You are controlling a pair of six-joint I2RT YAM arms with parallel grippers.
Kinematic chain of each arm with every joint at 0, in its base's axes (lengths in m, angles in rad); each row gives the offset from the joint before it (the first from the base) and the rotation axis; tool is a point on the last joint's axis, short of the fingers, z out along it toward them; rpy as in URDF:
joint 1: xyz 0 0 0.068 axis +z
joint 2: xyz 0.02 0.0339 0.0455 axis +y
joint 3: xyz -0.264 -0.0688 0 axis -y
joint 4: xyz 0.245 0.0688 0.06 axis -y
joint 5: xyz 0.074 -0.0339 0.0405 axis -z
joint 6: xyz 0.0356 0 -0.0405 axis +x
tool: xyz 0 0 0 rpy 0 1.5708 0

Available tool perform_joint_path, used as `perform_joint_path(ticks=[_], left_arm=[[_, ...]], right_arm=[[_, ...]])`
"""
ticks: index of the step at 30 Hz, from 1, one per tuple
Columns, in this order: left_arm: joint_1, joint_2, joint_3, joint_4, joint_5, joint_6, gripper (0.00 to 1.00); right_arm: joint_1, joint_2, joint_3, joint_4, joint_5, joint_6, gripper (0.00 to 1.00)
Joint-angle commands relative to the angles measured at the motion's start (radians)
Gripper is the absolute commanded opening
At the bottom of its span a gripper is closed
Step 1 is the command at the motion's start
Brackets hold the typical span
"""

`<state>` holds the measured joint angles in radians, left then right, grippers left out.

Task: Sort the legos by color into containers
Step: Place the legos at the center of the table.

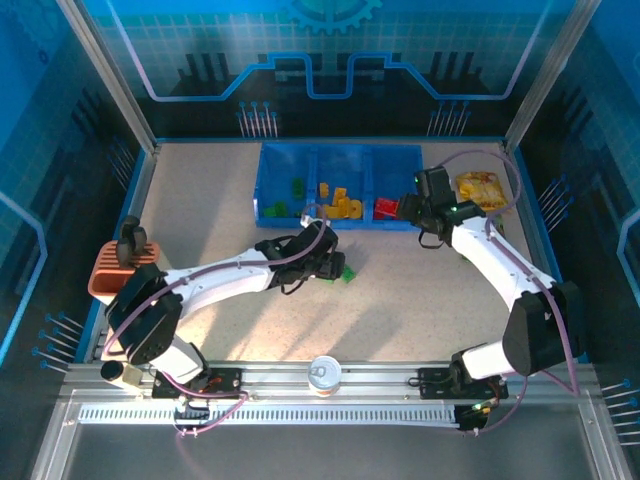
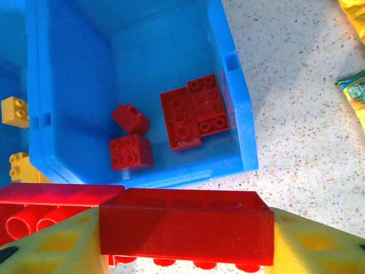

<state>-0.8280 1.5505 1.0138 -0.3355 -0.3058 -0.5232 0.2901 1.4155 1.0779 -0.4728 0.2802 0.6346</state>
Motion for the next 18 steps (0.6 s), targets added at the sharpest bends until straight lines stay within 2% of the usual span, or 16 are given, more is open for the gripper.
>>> perform_joint_path(ticks=[1, 9, 18], left_arm=[[0.002, -0.036, -0.038, -0.011, 0.006, -0.014, 0.79], [0.003, -0.029, -0.047, -0.005, 0.015, -0.021, 0.78], [0.001, -0.062, -0.103, 0.0, 0.014, -0.038, 0.78]], right_arm=[[0.008, -0.033, -0.073, 0.014, 0.009, 0.01, 0.47], [0.002, 0.004, -0.037, -0.001, 0.008, 0.015, 0.46], [0.13, 0.069, -0.148, 0.03, -0.025, 0.026, 0.48]])
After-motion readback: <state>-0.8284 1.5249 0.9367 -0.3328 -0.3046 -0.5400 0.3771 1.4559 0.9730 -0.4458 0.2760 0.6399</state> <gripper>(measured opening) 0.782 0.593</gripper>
